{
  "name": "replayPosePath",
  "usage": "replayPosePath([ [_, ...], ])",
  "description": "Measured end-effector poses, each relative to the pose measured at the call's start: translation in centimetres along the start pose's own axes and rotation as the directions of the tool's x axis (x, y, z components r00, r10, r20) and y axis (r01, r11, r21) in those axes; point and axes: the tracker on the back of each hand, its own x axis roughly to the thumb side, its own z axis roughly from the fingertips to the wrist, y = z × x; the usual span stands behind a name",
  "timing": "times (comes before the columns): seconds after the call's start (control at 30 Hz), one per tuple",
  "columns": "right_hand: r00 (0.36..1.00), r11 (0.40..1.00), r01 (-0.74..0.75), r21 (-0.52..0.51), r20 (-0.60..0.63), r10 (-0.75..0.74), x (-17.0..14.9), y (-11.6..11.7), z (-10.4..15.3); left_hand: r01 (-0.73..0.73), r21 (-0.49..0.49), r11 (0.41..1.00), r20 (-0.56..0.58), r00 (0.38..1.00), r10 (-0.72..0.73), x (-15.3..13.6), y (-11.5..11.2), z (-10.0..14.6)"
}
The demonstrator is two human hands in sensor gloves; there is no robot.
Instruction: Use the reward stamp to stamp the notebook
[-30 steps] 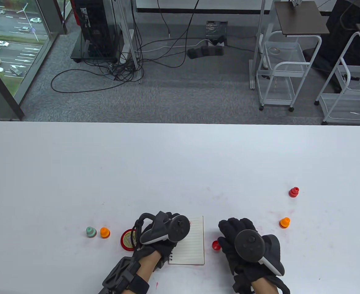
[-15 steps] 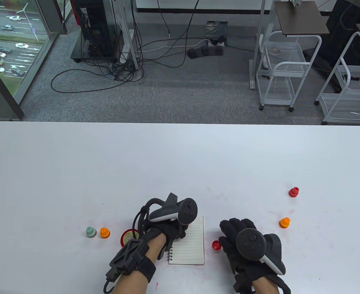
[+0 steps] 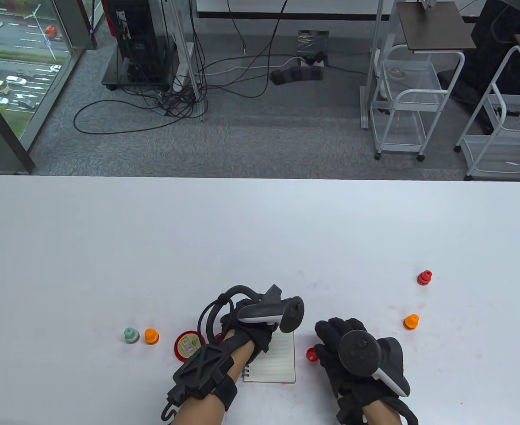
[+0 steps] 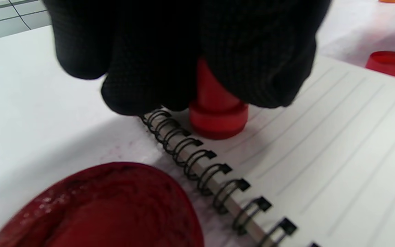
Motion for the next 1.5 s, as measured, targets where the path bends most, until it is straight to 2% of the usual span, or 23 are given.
replayPosePath([
  [0.13,1.0,1.0,0.0,0.002,0.005,0.0,0.1,0.1,0.0,-0.005,0.033,0.999,0.014,1.0,0.005,0.0,-0.4,0.4],
  [0.43,1.0,1.0,0.01,0.008,0.024,-0.01,0.4,0.2,0.0,-0.044,0.194,0.98,0.064,0.997,0.032,-0.6,-1.5,2.1],
  [0.53,0.999,1.0,0.016,0.001,0.032,-0.016,0.6,0.1,0.1,-0.017,0.28,0.96,0.097,0.995,-0.011,-0.3,-2.2,3.0],
  [0.67,0.999,1.0,0.024,-0.011,0.041,-0.023,0.8,-0.2,0.3,-0.081,0.412,0.908,0.086,0.995,0.049,-0.8,-3.5,4.3],
  [0.83,0.996,0.999,0.031,-0.023,0.08,-0.029,1.4,-0.3,0.5,-0.082,0.415,0.906,0.093,0.995,0.047,-0.7,-3.5,4.0],
  [0.93,0.995,0.998,0.047,-0.036,0.086,-0.044,1.3,-0.6,0.6,-0.059,0.38,0.923,0.093,0.995,0.025,-1.0,-2.2,4.2],
  [1.0,0.995,0.995,0.069,-0.07,0.081,-0.063,1.1,-0.9,0.8,-0.042,0.492,0.869,0.053,0.998,0.018,-1.5,-0.7,5.9],
  [1.07,0.996,0.995,0.06,-0.086,0.075,-0.054,1.0,-1.0,0.9,-0.108,0.564,0.819,0.059,0.994,0.09,-2.2,0.3,7.7],
  [1.17,0.996,0.996,0.043,-0.078,0.077,-0.037,1.1,-0.8,0.9,-0.213,0.638,0.74,0.093,0.975,0.201,-3.2,0.3,10.5],
  [1.3,0.997,0.999,0.023,-0.042,0.077,-0.02,1.2,-0.1,0.7,-0.295,0.671,0.68,0.099,0.945,0.312,-4.8,-2.0,13.4],
  [1.5,0.998,1.0,-0.015,0.015,0.064,0.014,1.0,1.2,0.3,-0.46,0.728,0.508,0.126,0.818,0.561,-7.4,-6.0,16.2],
])
